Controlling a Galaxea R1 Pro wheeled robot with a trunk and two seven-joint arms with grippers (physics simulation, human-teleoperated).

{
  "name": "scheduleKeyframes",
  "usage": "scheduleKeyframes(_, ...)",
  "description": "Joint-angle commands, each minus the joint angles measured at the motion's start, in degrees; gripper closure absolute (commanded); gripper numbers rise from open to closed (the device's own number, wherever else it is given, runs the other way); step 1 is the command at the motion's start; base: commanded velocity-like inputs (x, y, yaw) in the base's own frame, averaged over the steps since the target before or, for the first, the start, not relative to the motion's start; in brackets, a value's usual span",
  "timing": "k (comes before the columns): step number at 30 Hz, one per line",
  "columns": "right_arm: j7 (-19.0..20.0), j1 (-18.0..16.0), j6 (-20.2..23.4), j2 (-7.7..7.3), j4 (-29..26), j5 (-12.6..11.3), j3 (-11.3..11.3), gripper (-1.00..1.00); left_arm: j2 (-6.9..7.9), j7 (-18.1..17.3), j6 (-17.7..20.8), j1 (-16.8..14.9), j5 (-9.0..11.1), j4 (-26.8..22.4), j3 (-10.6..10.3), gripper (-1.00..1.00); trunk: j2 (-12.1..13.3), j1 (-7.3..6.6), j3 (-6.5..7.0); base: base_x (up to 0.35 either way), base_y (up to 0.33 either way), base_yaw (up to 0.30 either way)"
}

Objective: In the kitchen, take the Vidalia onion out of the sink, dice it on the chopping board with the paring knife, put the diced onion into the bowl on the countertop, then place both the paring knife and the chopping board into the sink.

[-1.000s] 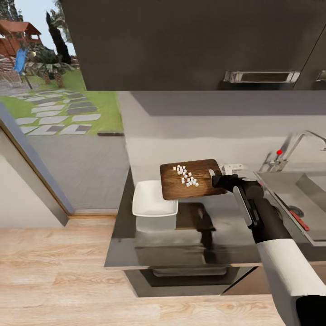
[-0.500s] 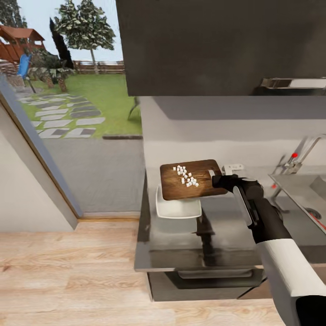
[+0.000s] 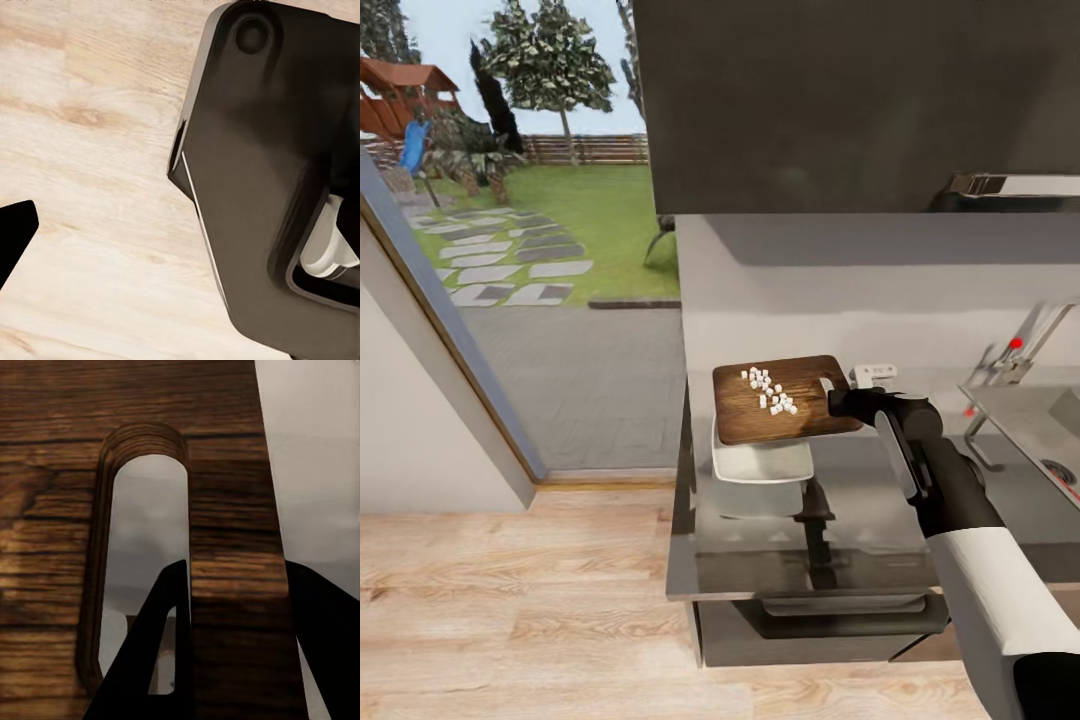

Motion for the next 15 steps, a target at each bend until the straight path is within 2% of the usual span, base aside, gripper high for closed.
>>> scheduleKeyframes(1,-0.2,0.0,0.2,-0.05,-0.1,-0.6,0.1,1.0,0.02,0.1,-0.1,0.0,0.5,-0.1,-0.1,-1.0,-0.1,0.04,-0.03,0.0,0.0,0.0)
scheduleKeyframes(9,-0.1,0.0,0.2,0.01,-0.1,-1.3,0.1,1.0,0.02,0.1,-0.1,0.0,0.5,-0.1,-0.1,-1.0,-0.1,0.04,0.68,0.0,0.0,0.0)
scheduleKeyframes(11,-0.1,0.0,0.0,-0.04,-0.1,-2.6,0.1,1.0,0.02,0.1,-0.1,0.0,0.5,-0.1,-0.1,-1.0,-0.1,0.04,0.86,0.0,0.0,0.0)
scheduleKeyframes(13,-0.1,0.0,-0.2,-0.11,0.0,-5.1,0.1,1.0,0.02,0.1,-0.1,0.0,0.5,-0.1,-0.1,-1.0,-0.1,0.04,1.05,0.0,0.0,0.0)
scheduleKeyframes(15,-0.1,0.0,-0.4,-0.12,0.0,-5.7,0.1,1.0,0.02,0.1,-0.1,0.0,0.5,-0.1,-0.1,-1.0,-0.1,0.04,1.23,0.0,0.0,0.0)
